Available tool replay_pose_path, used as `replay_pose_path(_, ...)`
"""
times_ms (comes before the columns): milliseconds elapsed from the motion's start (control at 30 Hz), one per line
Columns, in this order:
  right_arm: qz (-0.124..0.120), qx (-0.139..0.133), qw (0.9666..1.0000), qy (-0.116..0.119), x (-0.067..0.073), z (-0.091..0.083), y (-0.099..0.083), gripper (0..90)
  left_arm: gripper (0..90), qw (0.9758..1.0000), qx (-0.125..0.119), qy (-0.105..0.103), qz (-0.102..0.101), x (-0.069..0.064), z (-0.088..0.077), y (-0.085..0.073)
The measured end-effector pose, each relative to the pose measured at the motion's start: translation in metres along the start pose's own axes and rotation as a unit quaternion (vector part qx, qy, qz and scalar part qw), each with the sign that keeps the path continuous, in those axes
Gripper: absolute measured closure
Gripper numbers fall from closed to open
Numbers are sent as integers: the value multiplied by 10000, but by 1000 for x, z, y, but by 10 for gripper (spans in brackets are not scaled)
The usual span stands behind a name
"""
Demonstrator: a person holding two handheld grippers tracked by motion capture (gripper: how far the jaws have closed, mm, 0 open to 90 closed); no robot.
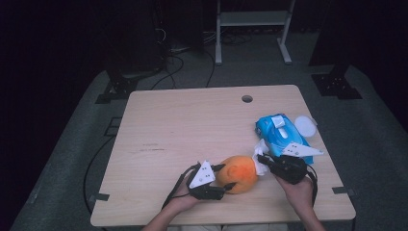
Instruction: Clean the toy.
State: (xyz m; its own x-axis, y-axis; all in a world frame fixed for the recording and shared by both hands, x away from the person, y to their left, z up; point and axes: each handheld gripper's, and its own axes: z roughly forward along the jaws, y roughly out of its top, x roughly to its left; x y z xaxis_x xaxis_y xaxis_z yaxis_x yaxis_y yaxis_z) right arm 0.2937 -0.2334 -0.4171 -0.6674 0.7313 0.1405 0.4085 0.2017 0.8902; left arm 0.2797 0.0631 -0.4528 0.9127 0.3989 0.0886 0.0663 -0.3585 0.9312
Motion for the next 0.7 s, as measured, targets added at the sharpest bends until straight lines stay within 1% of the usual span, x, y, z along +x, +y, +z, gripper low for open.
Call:
replay_pose_path(67, 25, -55, 10000, 39, 4, -3, 1, 852, 371, 9999, -27, 63, -102, 1, -1, 1)
replay_pose_path(100, -36, -106, 9999, 104, 8, -6, 3, 852, 375, 9997, -69, 92, -236, 3, -1, 1)
replay_pose_path(133, -148, -189, 9994, 247, 16, -8, 6, 852, 378, 9994, -97, 102, -303, 4, -1, 1)
replay_pose_path(167, -244, -233, 9990, 305, 20, -8, 7, 852, 381, 9993, -106, 126, -345, 5, -2, 1)
replay_pose_path(233, -398, -243, 9982, 370, 30, -7, 11, 852, 397, 9991, -134, 139, -368, 5, -2, 3)
replay_pose_path(300, -445, -188, 9981, 391, 30, -2, 10, 852, 413, 9992, -116, 156, -344, 3, -5, 6)
replay_pose_path(333, -336, -144, 9985, 399, 26, 1, 7, 852, 421, 9992, -115, 156, -342, 3, -6, 7)
replay_pose_path(433, -186, -37, 9993, 321, 19, 5, 3, 852, 430, 9991, -138, 136, -379, 4, -10, 10)
replay_pose_path(467, -148, -62, 9992, 362, 20, 4, 4, 852, 430, 9990, -149, 122, -412, 5, -11, 11)
replay_pose_path(500, -177, -102, 9991, 385, 23, 4, 5, 852, 431, 9989, -132, 104, -448, 6, -11, 11)
replay_pose_path(533, -244, -158, 9986, 435, 29, 2, 8, 852, 431, 9990, -115, 112, -428, 5, -10, 11)
replay_pose_path(567, -315, -256, 9976, 566, 35, 1, 11, 852, 431, 9991, -97, 105, -404, 4, -10, 11)
replay_pose_path(600, -410, -339, 9962, 687, 42, 0, 14, 852, 432, 9992, -83, 110, -366, 3, -9, 12)
replay_pose_path(633, -548, -379, 9950, 745, 48, -1, 17, 851, 432, 9993, -74, 108, -340, 2, -9, 13)
replay_pose_path(667, -668, -394, 9942, 739, 53, 0, 20, 852, 432, 9993, -78, 95, -347, 2, -9, 14)
replay_pose_path(700, -731, -374, 9941, 706, 55, 0, 20, 852, 432, 9993, -75, 75, -366, 2, -10, 14)
